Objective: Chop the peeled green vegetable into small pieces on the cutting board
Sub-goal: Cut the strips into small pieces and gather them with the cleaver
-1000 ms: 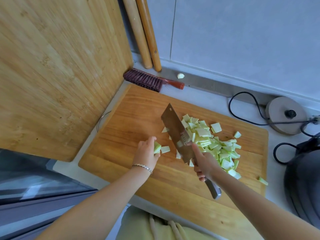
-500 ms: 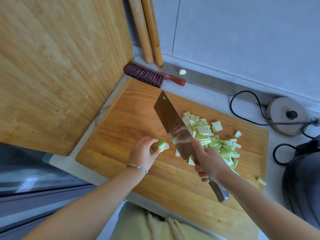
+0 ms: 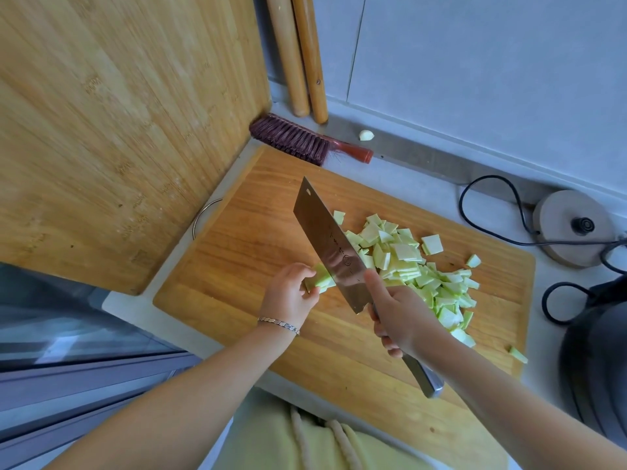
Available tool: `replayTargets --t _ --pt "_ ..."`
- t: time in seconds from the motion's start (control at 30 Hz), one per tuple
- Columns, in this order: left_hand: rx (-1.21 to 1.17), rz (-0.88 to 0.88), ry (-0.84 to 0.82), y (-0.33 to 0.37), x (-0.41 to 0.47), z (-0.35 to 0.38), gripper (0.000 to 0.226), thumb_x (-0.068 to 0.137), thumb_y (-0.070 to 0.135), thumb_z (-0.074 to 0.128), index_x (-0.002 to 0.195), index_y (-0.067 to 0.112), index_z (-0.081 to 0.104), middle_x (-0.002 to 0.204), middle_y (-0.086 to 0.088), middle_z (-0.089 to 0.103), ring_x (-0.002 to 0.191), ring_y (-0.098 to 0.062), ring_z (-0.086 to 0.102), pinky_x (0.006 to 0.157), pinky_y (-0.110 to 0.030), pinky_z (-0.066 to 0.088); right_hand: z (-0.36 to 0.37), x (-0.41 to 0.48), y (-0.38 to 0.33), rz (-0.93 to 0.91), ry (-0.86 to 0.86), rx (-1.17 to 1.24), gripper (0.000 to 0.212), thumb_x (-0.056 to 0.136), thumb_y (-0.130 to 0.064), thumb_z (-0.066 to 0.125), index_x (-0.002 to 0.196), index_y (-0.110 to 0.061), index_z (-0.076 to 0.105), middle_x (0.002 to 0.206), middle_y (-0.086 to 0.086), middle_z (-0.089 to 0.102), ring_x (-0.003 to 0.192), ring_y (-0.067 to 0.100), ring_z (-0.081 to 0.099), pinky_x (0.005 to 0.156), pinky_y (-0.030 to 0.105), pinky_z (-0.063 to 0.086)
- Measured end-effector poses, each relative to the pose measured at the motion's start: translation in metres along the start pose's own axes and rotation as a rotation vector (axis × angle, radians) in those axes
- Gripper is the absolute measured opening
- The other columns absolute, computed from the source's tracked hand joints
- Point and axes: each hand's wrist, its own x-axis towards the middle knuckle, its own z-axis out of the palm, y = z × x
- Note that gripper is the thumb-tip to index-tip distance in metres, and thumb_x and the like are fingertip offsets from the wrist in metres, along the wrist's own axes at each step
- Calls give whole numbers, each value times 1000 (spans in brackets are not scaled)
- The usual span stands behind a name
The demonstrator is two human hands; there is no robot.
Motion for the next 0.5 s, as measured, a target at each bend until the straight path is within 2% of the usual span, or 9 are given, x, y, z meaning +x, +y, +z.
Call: replayTargets --t 0.1,0.3,0.5 --pt "-21 -16 -10 1 0 0 24 62 -3 79 83 -4 67 94 -17 68 81 -28 66 61 -18 54 3 1 0 7 -4 6 60 93 -59 29 59 -12 40 45 2 35 34 16 31 39 20 30" --pt "-67 -23 -15 2 -1 5 21 65 -8 75 83 -4 66 98 -18 65 88 -28 63 67 -24 55 6 -1 8 14 30 -37 61 93 -60 27 59 -11 40 43 2 35 33 17 32 39 19 30" --pt "-116 -86 19 0 0 5 20 66 -7 74 84 -3 65 98 -15 64 86 -21 61 68 -18 52 19 14 8 12 24 -29 60 92 -61 25 66 -10 41 45 2 36 33 16 34 39 20 32"
